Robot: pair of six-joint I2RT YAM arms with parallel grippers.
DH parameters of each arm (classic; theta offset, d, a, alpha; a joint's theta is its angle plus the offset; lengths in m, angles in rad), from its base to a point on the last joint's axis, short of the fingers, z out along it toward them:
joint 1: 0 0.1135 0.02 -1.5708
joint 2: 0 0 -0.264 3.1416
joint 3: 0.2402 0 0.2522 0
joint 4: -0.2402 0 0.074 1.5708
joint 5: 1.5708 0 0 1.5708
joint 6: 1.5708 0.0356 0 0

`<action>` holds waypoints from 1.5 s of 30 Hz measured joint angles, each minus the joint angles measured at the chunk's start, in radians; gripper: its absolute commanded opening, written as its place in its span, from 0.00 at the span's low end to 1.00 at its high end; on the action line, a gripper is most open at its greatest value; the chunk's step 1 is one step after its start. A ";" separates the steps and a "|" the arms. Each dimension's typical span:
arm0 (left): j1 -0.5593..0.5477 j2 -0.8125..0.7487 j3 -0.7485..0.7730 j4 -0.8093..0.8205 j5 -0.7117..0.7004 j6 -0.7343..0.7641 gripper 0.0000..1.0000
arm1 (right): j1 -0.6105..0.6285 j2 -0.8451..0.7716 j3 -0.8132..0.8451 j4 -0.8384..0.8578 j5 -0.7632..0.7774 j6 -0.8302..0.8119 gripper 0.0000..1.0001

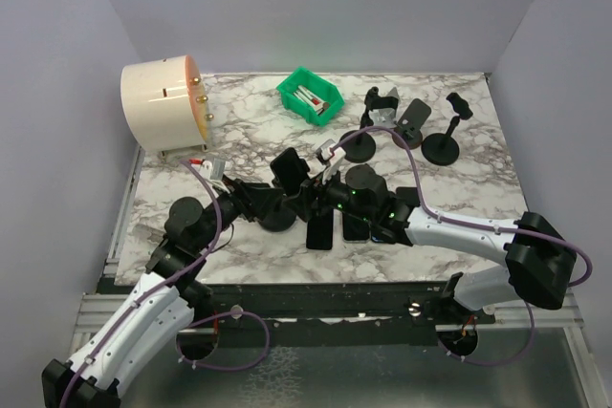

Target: Remove the phone from the phone stand

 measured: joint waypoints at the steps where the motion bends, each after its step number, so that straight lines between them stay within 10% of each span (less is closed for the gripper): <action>1: 0.000 0.004 -0.007 0.006 0.000 -0.007 0.57 | 0.001 0.000 0.001 -0.004 0.007 0.009 0.37; 45: 0.000 0.074 -0.036 0.135 0.003 -0.092 0.38 | 0.027 0.013 0.018 -0.019 0.053 0.089 0.36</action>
